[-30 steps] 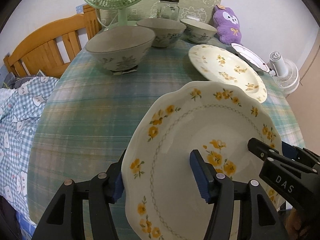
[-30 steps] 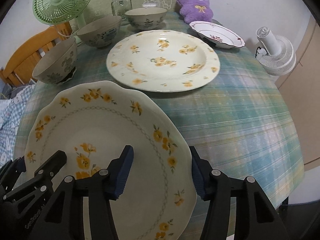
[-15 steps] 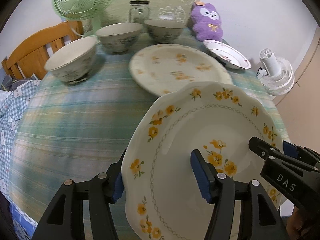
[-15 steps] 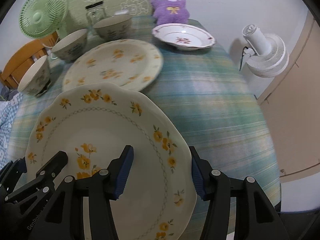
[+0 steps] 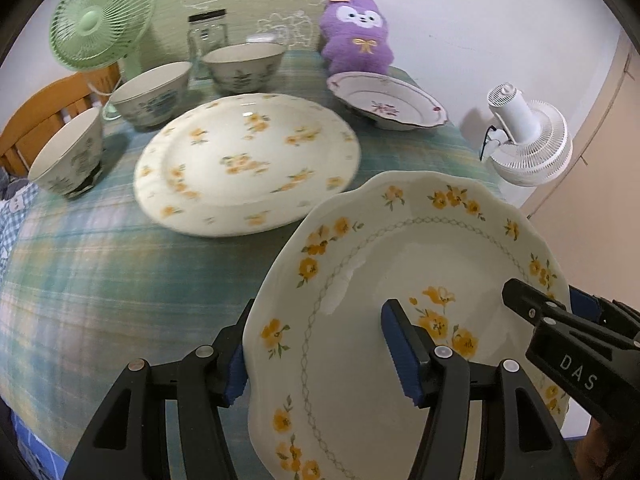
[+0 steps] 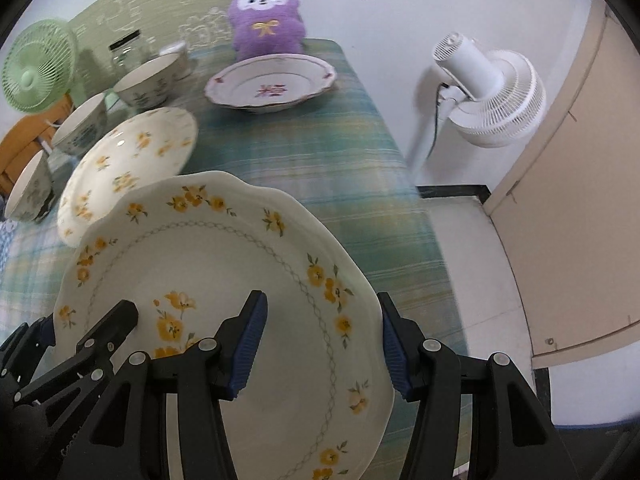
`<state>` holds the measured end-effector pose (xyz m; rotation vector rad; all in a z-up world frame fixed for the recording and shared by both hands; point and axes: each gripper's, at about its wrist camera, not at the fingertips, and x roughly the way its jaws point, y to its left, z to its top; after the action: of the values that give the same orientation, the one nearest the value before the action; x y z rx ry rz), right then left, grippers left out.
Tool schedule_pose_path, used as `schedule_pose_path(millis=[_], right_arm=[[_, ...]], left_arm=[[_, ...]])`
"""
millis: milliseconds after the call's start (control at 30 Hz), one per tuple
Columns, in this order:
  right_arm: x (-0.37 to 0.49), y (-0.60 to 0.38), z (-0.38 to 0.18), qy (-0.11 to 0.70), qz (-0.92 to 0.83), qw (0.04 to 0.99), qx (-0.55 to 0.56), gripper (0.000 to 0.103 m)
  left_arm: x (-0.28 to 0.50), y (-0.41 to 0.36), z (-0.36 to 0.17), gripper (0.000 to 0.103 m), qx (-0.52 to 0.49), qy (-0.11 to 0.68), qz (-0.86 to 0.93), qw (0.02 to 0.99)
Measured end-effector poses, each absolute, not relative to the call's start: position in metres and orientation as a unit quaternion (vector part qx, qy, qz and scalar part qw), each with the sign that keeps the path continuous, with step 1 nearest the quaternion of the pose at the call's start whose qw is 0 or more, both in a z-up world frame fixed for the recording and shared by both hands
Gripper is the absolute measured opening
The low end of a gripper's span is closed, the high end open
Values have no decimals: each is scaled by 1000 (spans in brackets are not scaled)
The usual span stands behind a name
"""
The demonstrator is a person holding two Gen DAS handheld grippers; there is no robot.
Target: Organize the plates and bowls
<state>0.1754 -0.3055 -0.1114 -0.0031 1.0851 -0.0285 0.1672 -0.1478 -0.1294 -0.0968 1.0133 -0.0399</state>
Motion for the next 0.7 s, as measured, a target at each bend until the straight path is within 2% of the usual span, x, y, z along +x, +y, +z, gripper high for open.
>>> schedule_pose_path(millis=[667,700], right_arm=[[217,-339,-139,535,4,844,23,60],[218,-338,-139,537,5,843,20,60]], left_arm=[[198,-173,-153,62,-48,506,17,861],[198,-174,-152,65,-40,506,15,862]])
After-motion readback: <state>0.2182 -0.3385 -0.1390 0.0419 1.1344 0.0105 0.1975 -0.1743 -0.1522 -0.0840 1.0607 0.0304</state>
